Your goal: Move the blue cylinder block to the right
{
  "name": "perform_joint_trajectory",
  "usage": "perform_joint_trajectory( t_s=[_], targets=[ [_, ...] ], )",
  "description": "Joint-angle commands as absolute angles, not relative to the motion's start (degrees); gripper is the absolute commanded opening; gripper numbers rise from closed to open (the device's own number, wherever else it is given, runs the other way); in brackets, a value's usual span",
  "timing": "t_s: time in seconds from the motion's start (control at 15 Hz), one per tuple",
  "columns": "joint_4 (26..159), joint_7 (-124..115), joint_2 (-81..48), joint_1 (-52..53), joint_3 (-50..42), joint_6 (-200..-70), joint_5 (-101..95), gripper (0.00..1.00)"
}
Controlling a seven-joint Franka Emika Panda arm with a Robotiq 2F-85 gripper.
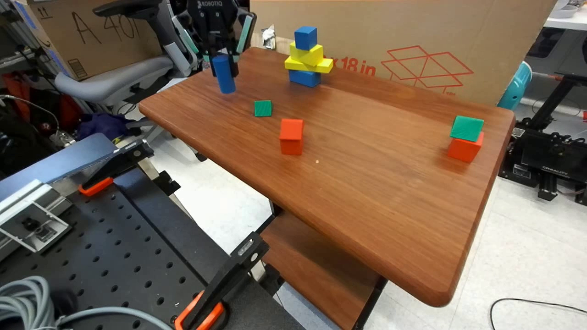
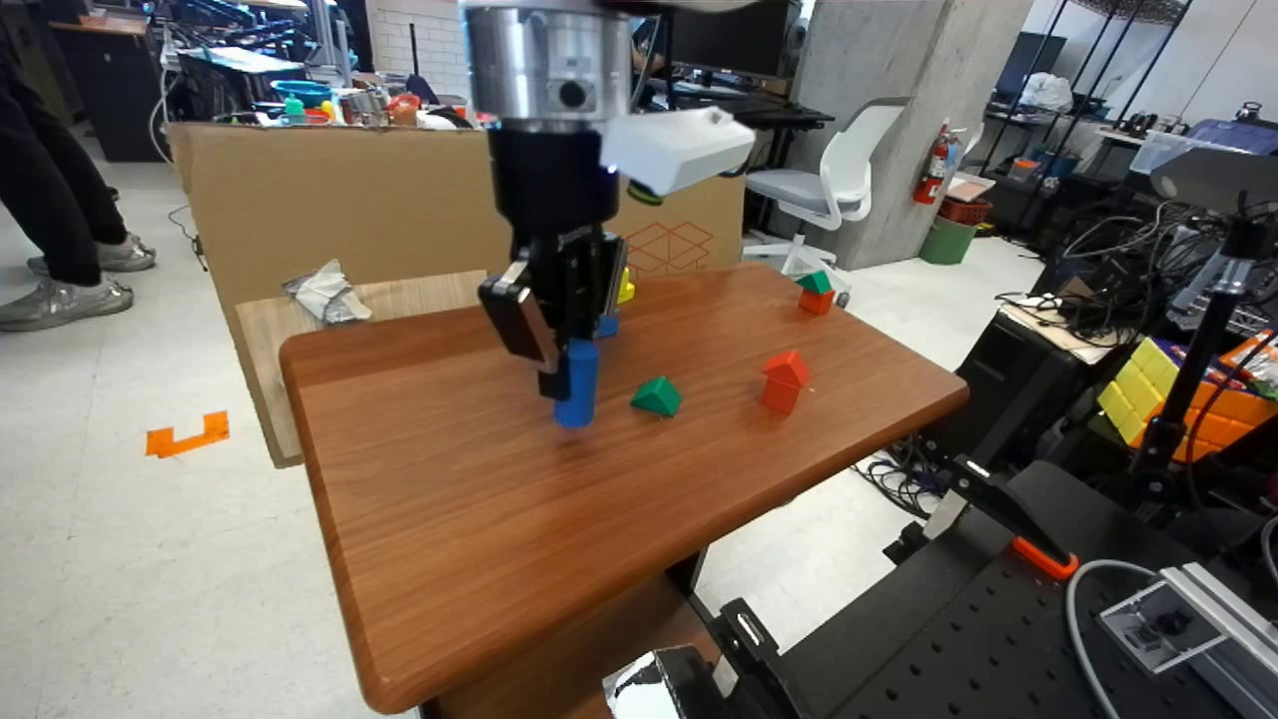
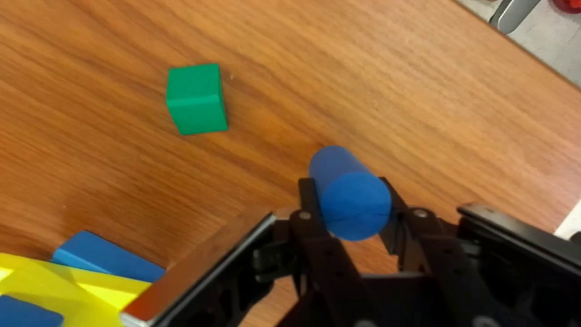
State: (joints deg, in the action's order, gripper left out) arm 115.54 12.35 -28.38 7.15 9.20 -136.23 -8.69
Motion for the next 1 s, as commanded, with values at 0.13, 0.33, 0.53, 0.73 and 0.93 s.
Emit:
perform_joint_trajectory(
  t_s=[0.13,0.33,0.53,0.73,0.93],
  targets=[
    [131.6,19.3,-9.1,1.3,8.8,-136.9,-4.0,0.08],
    [135.0,23.4,-1.7,-1.4,6.2,-134.4,-1.8,0.08],
    [132.6,28.2,1.1,-3.4,2.1,-130.1,-0.4,0.08],
    [125.9,31.4,-2.7,-4.5,-1.6,-128.1,2.1,0.08],
    [116.4,32.4,-10.1,-5.8,-3.4,-124.2,5.0,0.08]
  ],
)
